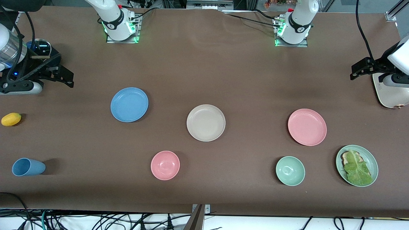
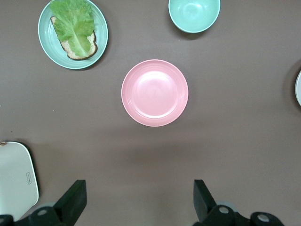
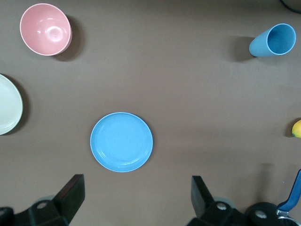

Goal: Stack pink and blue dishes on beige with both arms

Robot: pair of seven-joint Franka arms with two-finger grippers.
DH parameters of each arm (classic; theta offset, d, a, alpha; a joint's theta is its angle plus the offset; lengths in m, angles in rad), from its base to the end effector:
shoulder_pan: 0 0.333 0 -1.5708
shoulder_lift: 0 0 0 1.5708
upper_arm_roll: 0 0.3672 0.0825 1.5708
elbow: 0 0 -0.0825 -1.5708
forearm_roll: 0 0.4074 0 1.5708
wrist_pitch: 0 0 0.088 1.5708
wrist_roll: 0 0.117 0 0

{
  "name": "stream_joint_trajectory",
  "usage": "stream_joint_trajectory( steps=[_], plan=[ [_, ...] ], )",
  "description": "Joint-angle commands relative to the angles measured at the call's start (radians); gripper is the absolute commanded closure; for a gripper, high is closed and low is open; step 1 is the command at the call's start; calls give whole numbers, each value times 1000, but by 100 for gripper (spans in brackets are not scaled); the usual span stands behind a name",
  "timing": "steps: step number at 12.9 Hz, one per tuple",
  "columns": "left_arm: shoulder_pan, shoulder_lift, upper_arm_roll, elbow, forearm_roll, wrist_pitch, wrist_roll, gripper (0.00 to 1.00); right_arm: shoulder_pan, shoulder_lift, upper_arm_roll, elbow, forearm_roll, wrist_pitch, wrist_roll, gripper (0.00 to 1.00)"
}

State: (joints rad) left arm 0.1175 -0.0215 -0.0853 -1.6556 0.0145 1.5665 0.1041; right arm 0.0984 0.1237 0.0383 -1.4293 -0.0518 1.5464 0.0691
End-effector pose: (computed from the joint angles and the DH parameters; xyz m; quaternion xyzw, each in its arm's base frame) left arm 0.5660 0.0194 0.6357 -0.9987 0.0361 0.0343 0.0058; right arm 0.6155 0.0767 0.6596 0.9992 0.0331 -0.0008 0.0237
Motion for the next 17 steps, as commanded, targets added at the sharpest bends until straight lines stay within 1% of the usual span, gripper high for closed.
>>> stream_joint_trajectory(
  steps=[1,7,17],
  plan=[
    [1,0,2,8,-21,-11,22,0,3,5,2,21,-3,-32,1,0],
    [1,0,2,8,-21,-11,22,0,24,2,2,21,-3,-32,11,0],
    [1,0,4,10,-21,-11,22,0,24,4,0,21,-5,-22,11,0]
  ],
)
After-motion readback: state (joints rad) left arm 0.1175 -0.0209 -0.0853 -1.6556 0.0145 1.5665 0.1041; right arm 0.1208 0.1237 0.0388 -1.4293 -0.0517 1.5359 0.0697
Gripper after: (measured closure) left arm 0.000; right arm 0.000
